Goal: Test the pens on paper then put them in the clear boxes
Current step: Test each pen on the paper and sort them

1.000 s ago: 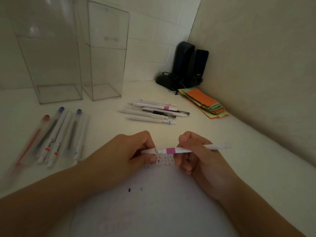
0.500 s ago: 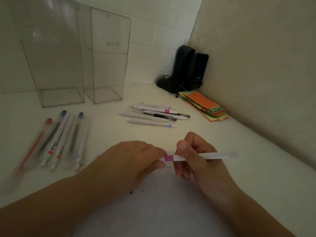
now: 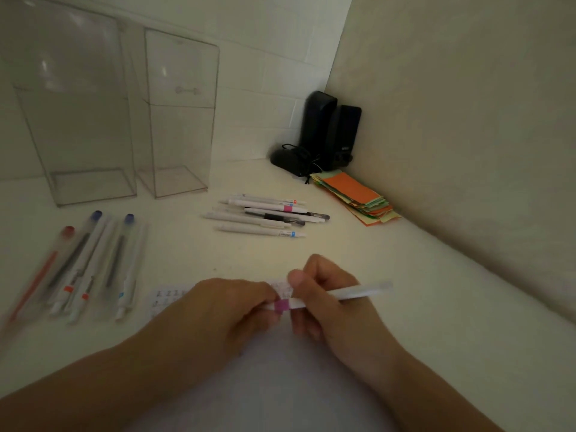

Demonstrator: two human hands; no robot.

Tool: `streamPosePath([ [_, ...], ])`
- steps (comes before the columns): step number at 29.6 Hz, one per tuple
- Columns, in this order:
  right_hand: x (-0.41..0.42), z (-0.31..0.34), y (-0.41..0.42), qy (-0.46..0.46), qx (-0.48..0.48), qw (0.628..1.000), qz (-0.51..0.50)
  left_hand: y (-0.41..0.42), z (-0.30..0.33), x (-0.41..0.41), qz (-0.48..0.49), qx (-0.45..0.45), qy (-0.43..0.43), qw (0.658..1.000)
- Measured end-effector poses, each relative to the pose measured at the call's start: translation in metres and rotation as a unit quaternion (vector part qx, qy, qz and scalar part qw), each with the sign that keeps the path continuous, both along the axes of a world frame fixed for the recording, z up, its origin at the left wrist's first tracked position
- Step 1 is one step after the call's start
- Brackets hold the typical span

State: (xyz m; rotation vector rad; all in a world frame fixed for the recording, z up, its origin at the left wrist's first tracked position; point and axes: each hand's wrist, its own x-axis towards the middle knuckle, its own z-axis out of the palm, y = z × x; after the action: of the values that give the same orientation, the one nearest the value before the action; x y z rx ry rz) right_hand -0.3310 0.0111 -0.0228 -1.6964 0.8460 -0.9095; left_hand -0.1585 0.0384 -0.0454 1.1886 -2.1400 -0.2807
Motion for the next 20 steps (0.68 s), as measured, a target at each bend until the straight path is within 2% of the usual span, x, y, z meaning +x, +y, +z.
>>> streamPosePath([
  [2,0.0,0.001,-0.003,0.032,0.006,0.999,-0.012,-0.005,-0.006,0.001,0.0,0.028,0.015,1.0],
  [4,-0.004,0.006,-0.006,0.038,0.005,0.999,-0.027,-0.009,-0.009,0.002,0.004,0.006,-0.006,1.0],
  [8,-0.023,0.028,-0.008,0.007,0.034,0.998,-0.046,-0.011,-0.004,0.007,0.013,0.021,-0.041,0.999],
  [13,-0.058,0.071,0.009,-0.019,0.035,0.999,-0.001,-0.009,0.011,0.018,-0.004,0.03,-0.102,0.994],
  [15,-0.103,0.075,0.043,-0.049,0.007,0.998,-0.04,-0.003,0.02,-0.01,-0.049,0.018,-0.163,0.985],
  [16,-0.112,0.074,0.049,-0.06,-0.016,0.997,-0.044,0.004,0.029,-0.012,-0.056,0.024,-0.164,0.985],
  [20,-0.177,0.058,0.117,-0.055,-0.048,0.988,-0.136,0.044,0.056,-0.084,-0.188,0.01,-0.101,0.977],
])
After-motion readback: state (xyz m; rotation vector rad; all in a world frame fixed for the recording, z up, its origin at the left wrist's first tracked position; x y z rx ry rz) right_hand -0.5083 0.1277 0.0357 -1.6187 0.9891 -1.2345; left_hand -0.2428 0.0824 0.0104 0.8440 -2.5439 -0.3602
